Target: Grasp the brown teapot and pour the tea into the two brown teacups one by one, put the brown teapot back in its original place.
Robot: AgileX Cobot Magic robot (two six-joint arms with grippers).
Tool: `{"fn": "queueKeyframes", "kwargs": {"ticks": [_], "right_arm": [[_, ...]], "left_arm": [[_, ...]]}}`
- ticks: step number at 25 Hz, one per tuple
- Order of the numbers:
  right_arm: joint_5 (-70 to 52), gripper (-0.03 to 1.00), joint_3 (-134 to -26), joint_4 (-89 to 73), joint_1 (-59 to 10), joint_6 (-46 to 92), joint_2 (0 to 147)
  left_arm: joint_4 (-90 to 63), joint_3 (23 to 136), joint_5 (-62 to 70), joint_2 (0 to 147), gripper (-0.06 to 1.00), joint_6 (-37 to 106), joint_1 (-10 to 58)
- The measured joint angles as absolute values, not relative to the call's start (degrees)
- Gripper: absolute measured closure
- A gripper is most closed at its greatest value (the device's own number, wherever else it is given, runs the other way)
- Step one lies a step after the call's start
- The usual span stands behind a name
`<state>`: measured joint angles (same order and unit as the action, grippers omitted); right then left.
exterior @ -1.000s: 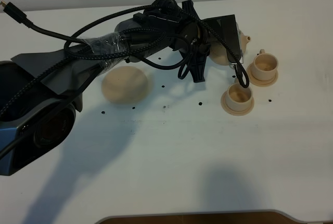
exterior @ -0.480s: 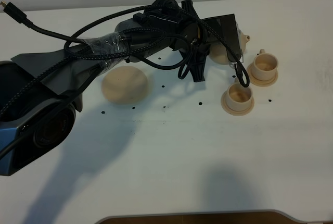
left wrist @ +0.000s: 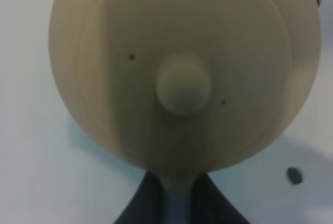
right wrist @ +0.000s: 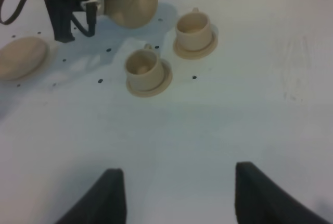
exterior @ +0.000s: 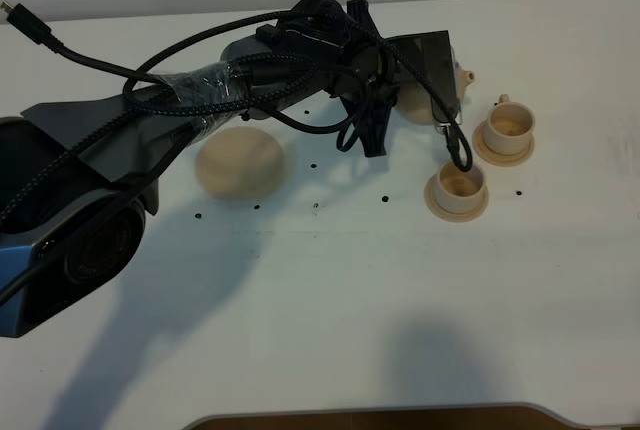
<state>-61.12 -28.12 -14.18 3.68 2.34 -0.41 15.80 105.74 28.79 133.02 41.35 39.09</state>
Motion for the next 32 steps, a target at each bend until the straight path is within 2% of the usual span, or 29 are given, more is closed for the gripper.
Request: {"fn": "queueKeyframes", "kwargs": {"ticks": [9,23,32], "right_arm": [[-61.1,0.49,-28.1,-14.2,3.7,2.3,-0.4],[-61.1,0.49,-28.1,-14.2,3.7,2.3,-0.4],[-61.1,0.49,-28.1,-14.2,3.7,2.3,-0.4]], "left_arm": [[23.2,105.7,27.9,133.0,0.80,41.4,39.1],[31.7,105.7,19.7,135.6,0.80,41.1,41.0],[39.1,106.8,16.9,138.6,0.80,34.0,41.0]]}}
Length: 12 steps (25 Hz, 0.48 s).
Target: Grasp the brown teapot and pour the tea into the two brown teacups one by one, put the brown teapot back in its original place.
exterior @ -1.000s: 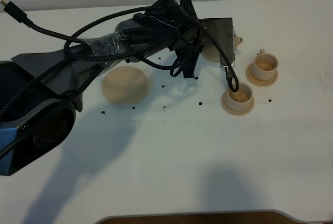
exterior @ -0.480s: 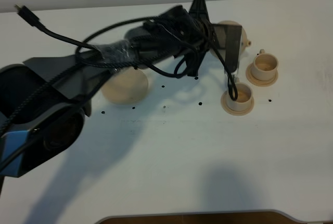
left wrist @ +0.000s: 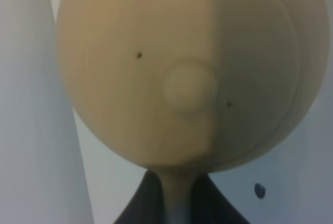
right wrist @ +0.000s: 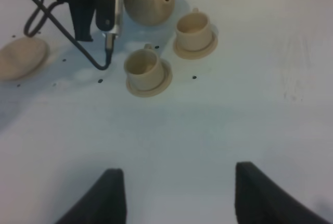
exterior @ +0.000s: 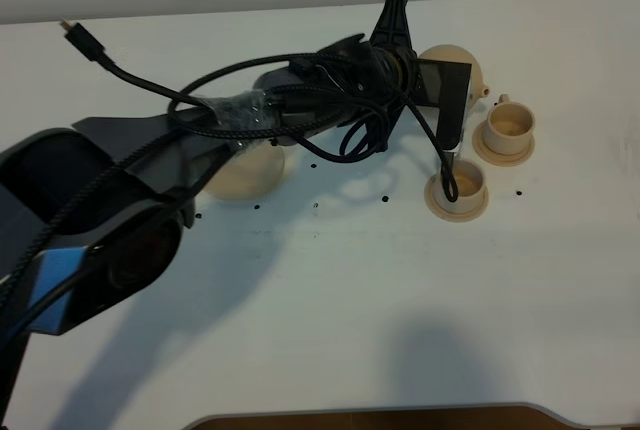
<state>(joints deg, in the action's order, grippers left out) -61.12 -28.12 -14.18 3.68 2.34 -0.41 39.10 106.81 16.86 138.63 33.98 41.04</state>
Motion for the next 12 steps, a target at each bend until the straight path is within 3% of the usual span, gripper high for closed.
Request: {"fn": "queueKeyframes", "kwargs": {"ticks": [12], "right_arm": [[-61.1,0.49,-28.1,-14.2,3.7,2.3,-0.4]], "left_arm": [[45.8,112.3,17.2,141.6,0.80,30.3,43.4]]}}
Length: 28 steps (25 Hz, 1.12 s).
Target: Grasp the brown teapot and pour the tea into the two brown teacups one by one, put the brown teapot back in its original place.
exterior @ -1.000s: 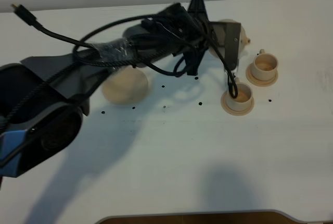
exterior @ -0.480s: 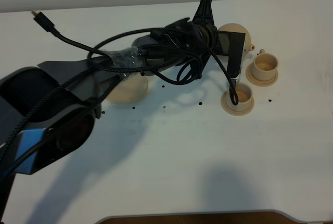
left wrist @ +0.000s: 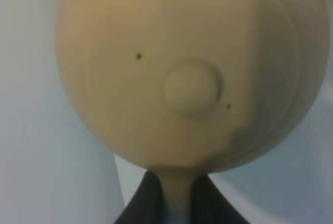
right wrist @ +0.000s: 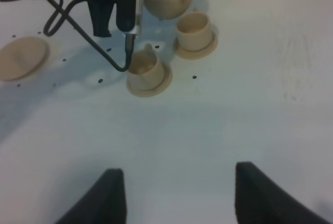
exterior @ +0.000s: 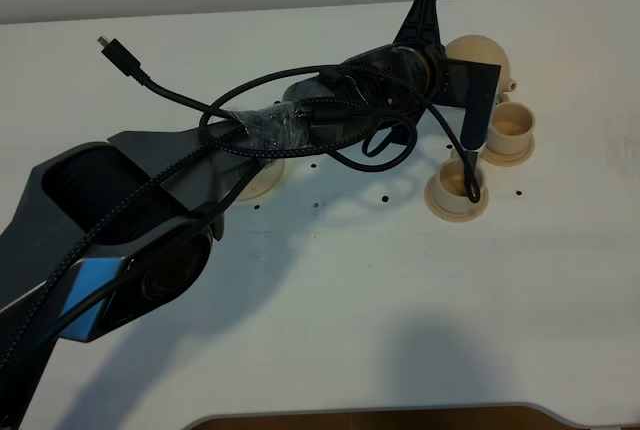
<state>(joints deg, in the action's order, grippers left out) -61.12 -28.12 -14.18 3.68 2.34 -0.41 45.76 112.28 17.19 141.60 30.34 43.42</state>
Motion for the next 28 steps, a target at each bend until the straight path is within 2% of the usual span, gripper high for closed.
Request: {"fn": "queueKeyframes", "kwargs": {"ticks": [28], "right_arm": [[-61.1,0.49,-28.1,-14.2,3.7,2.3,-0.4]], "left_arm": [[62.2,112.3,21.8,142.1,0.80,30.9,45.6]]}}
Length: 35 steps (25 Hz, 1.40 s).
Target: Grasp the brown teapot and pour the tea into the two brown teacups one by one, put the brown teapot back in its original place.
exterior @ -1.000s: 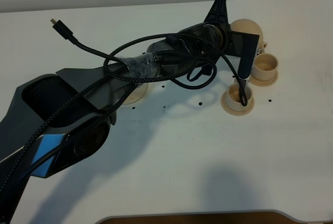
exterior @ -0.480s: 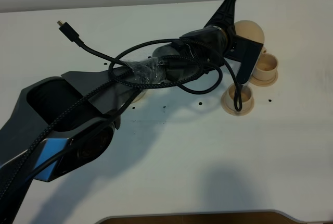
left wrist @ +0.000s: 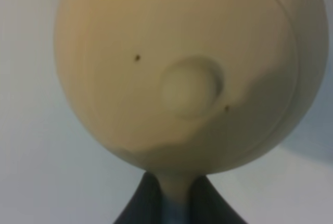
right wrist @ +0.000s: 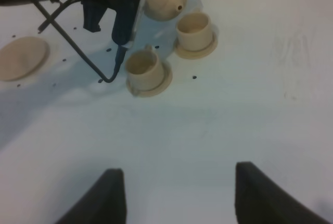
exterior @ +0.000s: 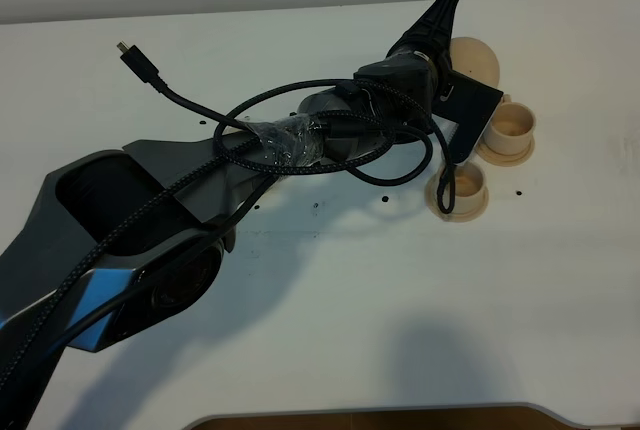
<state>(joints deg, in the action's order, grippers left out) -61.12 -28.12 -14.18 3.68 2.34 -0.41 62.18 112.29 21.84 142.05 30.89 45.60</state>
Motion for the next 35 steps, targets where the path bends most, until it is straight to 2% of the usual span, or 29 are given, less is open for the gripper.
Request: {"fn": "queueKeyframes", "kwargs": {"ticks": [18,27,35], "right_arm": [[-61.1,0.49,-28.1,-14.2,3.7,2.3,-0.4],[-61.1,0.49,-28.1,-14.2,3.7,2.3,-0.4],[-61.1,0.49,-28.1,-14.2,3.7,2.3,-0.4]], "left_arm": [[68.2,112.3,21.6,142.1,0.80,30.7,47.0],[79.8,112.3,21.5,142.1,0.80,21.0,47.7],[80.8,112.3,21.5,142.1,0.80,20.4,47.8]]}}
